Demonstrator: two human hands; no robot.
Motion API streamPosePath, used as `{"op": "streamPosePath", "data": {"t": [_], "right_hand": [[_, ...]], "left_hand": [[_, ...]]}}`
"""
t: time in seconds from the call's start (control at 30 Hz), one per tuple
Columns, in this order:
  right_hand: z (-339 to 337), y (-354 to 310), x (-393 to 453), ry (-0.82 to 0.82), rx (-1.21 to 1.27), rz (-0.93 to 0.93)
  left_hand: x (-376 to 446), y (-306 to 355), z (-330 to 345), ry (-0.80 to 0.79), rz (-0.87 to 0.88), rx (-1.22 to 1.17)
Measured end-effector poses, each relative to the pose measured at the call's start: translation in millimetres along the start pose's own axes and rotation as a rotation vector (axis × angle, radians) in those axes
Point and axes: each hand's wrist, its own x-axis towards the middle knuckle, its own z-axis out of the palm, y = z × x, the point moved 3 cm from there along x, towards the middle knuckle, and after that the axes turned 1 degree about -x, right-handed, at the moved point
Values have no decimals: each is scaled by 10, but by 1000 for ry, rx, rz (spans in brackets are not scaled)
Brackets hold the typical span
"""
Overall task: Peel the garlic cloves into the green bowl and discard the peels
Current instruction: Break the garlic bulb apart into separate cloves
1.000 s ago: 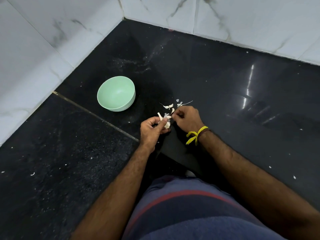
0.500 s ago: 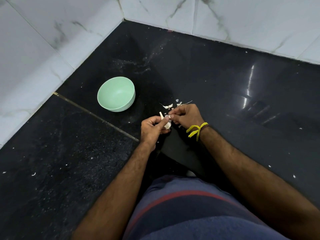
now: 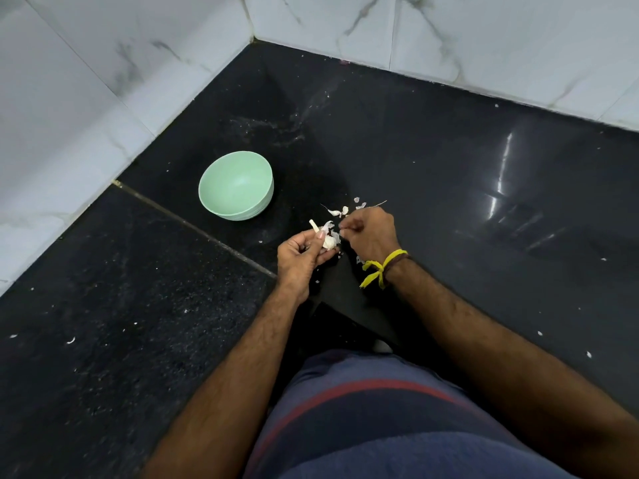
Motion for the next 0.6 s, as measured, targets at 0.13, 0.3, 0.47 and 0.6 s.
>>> {"op": "streamPosePath", "data": {"t": [0.13,0.3,0.47,0.6], "right_hand": [[72,35,-101,7,36,-23],[144,-1,-138,-109,178,-47],[155,87,-93,-199,434,70],[204,164,-115,-220,490,97]], "left_hand": [[-29,-4,34,1,12,4],[-17,-9,31,13,10,21],[-22,-54,-4,29,47,51],[-2,-150,-4,87,148,206]]}}
